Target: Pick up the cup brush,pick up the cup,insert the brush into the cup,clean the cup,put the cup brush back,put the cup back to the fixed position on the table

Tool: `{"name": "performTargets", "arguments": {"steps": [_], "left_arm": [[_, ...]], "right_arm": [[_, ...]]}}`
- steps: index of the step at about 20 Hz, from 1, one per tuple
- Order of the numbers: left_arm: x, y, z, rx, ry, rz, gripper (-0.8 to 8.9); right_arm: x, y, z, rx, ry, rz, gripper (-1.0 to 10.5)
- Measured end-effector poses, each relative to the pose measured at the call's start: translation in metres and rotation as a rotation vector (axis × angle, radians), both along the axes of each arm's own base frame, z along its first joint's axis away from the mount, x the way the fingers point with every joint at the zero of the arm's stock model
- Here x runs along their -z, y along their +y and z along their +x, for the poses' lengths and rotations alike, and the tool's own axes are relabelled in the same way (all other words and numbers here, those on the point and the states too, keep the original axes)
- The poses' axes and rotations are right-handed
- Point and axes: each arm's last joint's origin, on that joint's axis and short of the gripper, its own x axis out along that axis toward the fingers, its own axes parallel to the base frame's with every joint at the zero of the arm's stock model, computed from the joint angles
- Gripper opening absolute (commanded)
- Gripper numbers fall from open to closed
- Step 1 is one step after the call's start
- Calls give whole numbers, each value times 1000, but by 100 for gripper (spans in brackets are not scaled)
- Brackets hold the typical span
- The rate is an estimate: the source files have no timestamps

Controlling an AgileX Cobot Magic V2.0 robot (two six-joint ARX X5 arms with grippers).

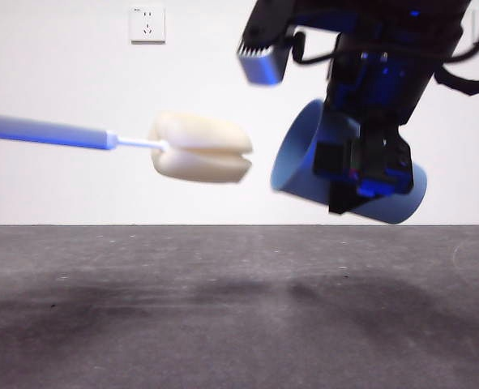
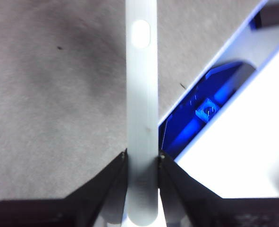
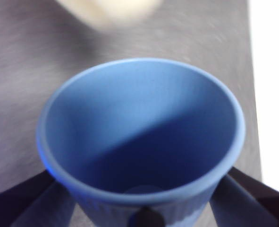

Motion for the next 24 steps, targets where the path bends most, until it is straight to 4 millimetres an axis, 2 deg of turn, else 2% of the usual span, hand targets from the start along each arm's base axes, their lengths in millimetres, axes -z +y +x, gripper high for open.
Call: {"name": "performTargets", "arguments": {"steps": [3, 5, 8, 11, 14, 17, 20, 24], "left_arm": [[-5, 0, 5, -156, -117, -36, -9], [-7, -5, 16, -275, -180, -122, -9], [4, -22, 42, -400, -211, -224, -9], [21, -41, 79, -495, -227, -270, -9], [48, -58, 109, -557, -200, -287, -9], [73, -70, 131, -590, -170, -305, -9], [96, -72, 146, -644, -132, -285, -9], [116, -70, 161, -682, -97, -287, -9]], "right_arm": [[-20, -15, 1, 134, -40, 208, -17], [-37, -25, -5, 213, -70, 390, -17], [-62, -40, -18, 255, -57, 695, -17], [-79, -52, -30, 266, -41, 898, -17], [-90, -62, -38, 258, -49, 986, -17], [-97, -69, -44, 251, -66, 1026, -17], [-97, -71, -46, 257, -60, 1023, -17], [-93, -72, -47, 277, -36, 1006, -17]]}}
